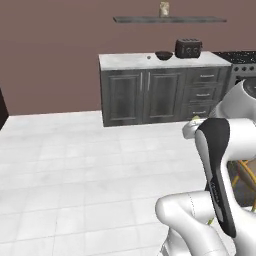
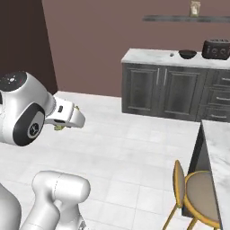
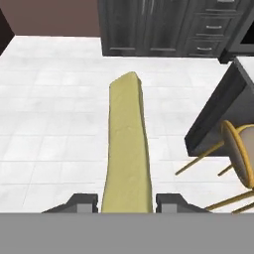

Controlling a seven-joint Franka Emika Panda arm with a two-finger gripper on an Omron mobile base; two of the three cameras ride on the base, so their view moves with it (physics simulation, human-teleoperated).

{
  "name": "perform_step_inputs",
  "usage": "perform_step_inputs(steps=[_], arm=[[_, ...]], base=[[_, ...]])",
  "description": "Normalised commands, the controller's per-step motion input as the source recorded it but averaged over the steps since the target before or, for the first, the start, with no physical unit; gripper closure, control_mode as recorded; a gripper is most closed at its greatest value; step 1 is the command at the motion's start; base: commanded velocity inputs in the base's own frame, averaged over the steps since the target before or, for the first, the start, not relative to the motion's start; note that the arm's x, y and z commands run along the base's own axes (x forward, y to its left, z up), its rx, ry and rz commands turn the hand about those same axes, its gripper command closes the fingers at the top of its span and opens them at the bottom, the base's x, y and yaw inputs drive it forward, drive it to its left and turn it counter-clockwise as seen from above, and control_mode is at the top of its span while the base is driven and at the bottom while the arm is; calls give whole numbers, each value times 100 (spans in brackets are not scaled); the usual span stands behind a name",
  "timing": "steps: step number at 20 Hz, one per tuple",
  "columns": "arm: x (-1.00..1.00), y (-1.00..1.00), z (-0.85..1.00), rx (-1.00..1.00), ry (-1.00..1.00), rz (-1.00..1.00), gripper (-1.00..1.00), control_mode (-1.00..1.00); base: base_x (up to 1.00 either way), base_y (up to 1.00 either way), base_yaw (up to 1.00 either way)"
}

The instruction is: Pick the egg and butter from the fridge and place them by the bowl for mixing.

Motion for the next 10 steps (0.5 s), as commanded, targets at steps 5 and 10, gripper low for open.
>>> perform_step_inputs(steps=[5,10], arm=[[0,0,0,0,0,0,100,100],[0,0,0,0,0,0,100,100]], base=[[100,0,-15],[100,0,-24]])
